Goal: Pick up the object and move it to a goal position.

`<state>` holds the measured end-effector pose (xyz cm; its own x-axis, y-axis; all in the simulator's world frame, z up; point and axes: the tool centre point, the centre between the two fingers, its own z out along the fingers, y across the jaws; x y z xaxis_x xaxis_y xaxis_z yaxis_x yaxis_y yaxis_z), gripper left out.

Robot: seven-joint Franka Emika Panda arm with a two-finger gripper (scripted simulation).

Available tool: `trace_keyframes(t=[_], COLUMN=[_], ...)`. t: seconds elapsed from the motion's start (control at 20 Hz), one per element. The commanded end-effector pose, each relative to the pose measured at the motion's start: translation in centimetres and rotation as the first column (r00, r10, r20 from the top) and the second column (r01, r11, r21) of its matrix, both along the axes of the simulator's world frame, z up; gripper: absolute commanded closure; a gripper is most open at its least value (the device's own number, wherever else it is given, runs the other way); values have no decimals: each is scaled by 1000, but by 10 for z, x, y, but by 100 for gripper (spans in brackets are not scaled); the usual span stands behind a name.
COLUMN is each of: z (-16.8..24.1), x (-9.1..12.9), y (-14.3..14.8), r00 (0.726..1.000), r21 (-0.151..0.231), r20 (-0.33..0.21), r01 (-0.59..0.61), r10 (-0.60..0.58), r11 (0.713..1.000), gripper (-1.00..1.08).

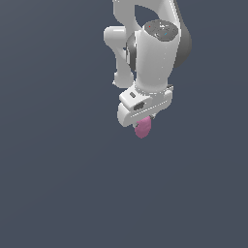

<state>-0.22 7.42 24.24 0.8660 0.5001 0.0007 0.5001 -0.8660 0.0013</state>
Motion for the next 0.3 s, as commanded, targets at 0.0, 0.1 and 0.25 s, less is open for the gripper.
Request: trace_keyframes(t=[0.0, 0.1, 0.25], z=[7, 9, 8], x=[-1, -1, 0], y=[6, 8, 7], r00=[1000, 1000, 1000], r21=[0, 0, 0], r20=[-1, -1, -1], r01=[2, 2, 2], r10=[-2, -2, -2], r11=[1000, 1000, 1000], gripper=[108, 108, 108])
